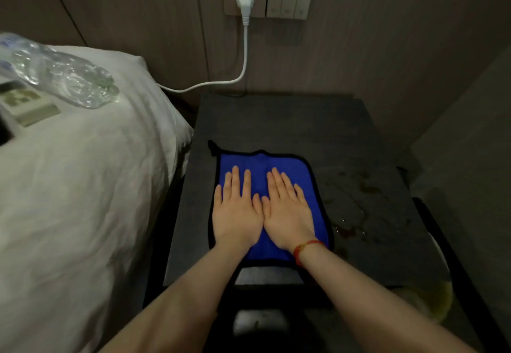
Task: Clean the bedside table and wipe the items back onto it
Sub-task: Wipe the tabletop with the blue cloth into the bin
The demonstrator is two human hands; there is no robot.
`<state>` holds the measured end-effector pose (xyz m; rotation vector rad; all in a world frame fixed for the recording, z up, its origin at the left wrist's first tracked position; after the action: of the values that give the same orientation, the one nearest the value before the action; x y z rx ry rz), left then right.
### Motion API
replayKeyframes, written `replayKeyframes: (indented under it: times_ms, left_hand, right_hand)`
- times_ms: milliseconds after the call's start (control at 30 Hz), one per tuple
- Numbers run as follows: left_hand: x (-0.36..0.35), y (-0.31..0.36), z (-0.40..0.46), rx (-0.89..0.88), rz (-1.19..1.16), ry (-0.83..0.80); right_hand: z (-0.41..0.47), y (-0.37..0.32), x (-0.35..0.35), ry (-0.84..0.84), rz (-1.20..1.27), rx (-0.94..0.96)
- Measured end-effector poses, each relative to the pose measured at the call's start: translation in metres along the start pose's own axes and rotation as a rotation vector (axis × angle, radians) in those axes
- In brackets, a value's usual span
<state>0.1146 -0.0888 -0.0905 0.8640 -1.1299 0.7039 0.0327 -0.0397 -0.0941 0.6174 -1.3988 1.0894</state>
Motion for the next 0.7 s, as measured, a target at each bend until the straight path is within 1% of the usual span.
replayKeyframes:
  times_ms: [433,567,700]
  left_hand:
    - [-0.045,0.021,0.183,-0.013,0.013,0.001]
    - [-0.050,0.023,0.211,-0.021,0.024,0.007]
    - [-0.051,0.025,0.213,-0.026,0.028,0.007]
  right_hand:
    - [0.181,0.040,-0.015,0.036,-0.007,-0.034]
    - [0.210,0.046,-0.018,0.046,-0.021,-0.032]
    - [0.214,0.047,-0.019,0.045,-0.017,-0.032]
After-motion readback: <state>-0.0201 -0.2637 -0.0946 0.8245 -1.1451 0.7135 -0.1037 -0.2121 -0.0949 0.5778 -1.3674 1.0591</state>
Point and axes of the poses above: each hand's wrist, its own z-axis towards the middle knuckle, its own x-axis out of the back of the hand, y = z × x, the point moved 7 cm from there along z, towards the middle knuckle, and after that the axes turned 13 degrees about y, right-handed, at the moved point
